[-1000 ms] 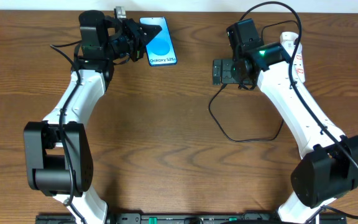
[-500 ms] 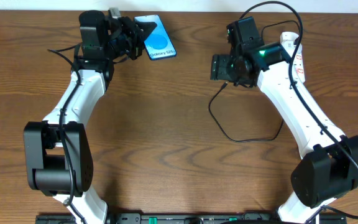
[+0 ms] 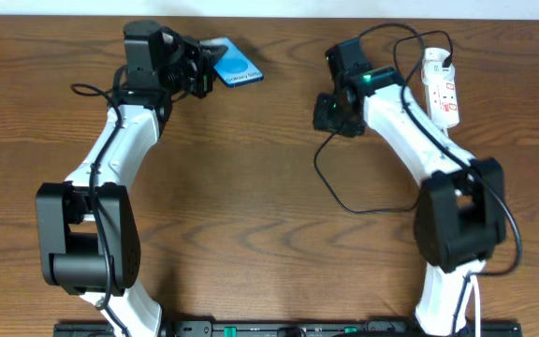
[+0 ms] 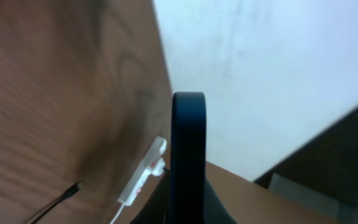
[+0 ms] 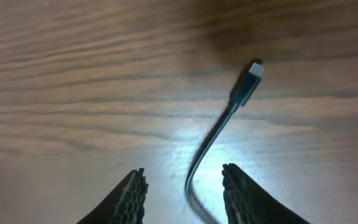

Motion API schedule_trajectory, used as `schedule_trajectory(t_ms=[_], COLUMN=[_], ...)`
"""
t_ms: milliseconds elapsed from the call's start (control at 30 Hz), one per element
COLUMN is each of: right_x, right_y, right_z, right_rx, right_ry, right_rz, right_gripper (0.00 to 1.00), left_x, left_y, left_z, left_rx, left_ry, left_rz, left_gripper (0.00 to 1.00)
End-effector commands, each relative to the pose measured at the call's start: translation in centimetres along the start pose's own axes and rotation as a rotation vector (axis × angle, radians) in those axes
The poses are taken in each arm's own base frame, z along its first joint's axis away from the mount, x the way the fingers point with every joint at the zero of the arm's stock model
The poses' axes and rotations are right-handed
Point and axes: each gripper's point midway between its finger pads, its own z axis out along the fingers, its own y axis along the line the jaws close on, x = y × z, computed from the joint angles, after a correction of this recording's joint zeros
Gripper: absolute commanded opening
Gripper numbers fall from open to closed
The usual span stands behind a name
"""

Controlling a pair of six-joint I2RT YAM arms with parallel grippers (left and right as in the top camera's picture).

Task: Plug charger to phone and switch on socket
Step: 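Lower the right gripper and grasp the black cable near its tip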

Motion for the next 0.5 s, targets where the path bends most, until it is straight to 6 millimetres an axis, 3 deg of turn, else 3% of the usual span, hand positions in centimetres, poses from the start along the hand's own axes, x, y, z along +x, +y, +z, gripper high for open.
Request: schedule_trajectory(t_ms=[0, 200, 467], right_x=[-0.2, -0.5, -0.3], right_y=[-1.2, -2.1, -3.0], right_z=[1.5, 3.2, 4.0], right_rx=[0.001, 0.0, 0.049], right_ry=[0.028, 0.049, 0.052], right_rz=[0.041, 0.063, 0.063], right_gripper=[0.39, 0.38, 0.37], left_x=[0.4, 0.8, 1.2], left_y=[-1.2, -1.2, -1.2], left_z=[-0.3, -0.3, -0.3], left_rx=[0.025, 0.028, 0.029], left_ry=[0.006, 0.031, 0.048], left_rz=[0.044, 0.061, 0.062], left_gripper=[0.07, 0.07, 0.07])
